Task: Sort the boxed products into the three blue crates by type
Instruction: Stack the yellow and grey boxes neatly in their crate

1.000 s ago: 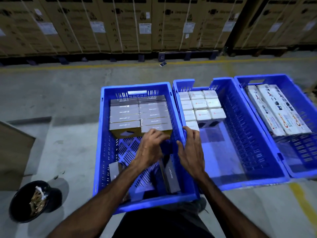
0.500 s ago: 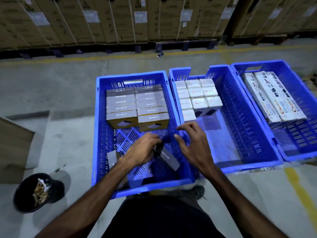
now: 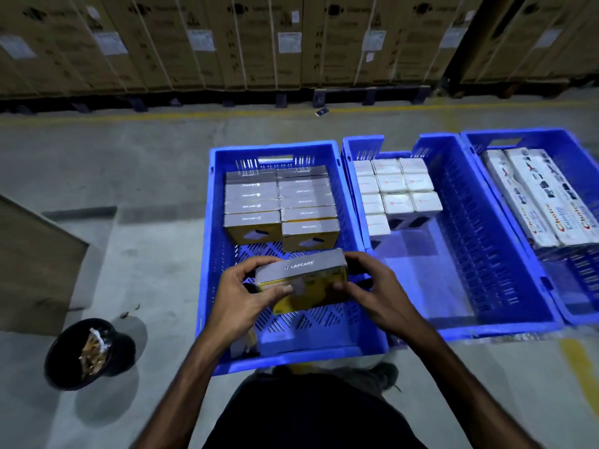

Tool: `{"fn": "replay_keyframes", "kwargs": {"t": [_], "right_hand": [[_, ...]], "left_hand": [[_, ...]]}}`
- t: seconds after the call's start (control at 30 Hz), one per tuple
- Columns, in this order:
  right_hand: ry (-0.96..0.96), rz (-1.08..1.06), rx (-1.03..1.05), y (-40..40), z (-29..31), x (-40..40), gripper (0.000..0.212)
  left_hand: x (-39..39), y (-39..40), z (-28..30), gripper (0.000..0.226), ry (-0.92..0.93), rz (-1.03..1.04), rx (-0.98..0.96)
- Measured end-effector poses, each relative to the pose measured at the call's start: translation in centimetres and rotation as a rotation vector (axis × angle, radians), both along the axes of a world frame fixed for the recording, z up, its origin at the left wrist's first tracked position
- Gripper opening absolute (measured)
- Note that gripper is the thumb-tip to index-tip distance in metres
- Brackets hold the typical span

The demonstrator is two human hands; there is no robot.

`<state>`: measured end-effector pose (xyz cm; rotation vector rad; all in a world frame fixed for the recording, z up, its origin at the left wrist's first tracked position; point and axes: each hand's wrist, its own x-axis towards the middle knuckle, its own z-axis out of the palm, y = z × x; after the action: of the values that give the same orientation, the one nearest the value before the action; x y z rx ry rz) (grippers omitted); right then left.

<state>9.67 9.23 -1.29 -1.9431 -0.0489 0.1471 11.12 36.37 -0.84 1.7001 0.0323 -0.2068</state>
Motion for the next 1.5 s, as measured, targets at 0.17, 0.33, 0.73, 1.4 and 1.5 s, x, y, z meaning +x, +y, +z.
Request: {"fn": "replay_keyframes", "kwargs": {"t": [0.17,0.33,0.73,1.4,1.5], "right_hand": [[0.142,0.094,0.241,1.9,0.2,2.4,0.026],[-0.038,0.037,0.166,4.4,1.0,4.6,0.033],[-0.851,-0.044,-0.381,9.4,-0.1,1.4,0.026],[-0.282,-0.056,-0.765,-1.4,-5.2,3.5,0.062],[-0.271,-0.072,-0.748,-1.3,-5.3,3.5,0.061]], "left_hand": [[0.9,1.8,1.7,0.046,-0.020,0.067,0.023],[1.8,2.8,2.9,0.049,-0.071,0.323,0.217],[3.4,-0.9,6.0,0.028,0.129,0.349,-0.405],[14.6,2.3,-2.2,0.030,-0.577,-0.398,1.396],[14.8,1.7,-3.9,0.040,-0.548,-0.379,1.496]]}}
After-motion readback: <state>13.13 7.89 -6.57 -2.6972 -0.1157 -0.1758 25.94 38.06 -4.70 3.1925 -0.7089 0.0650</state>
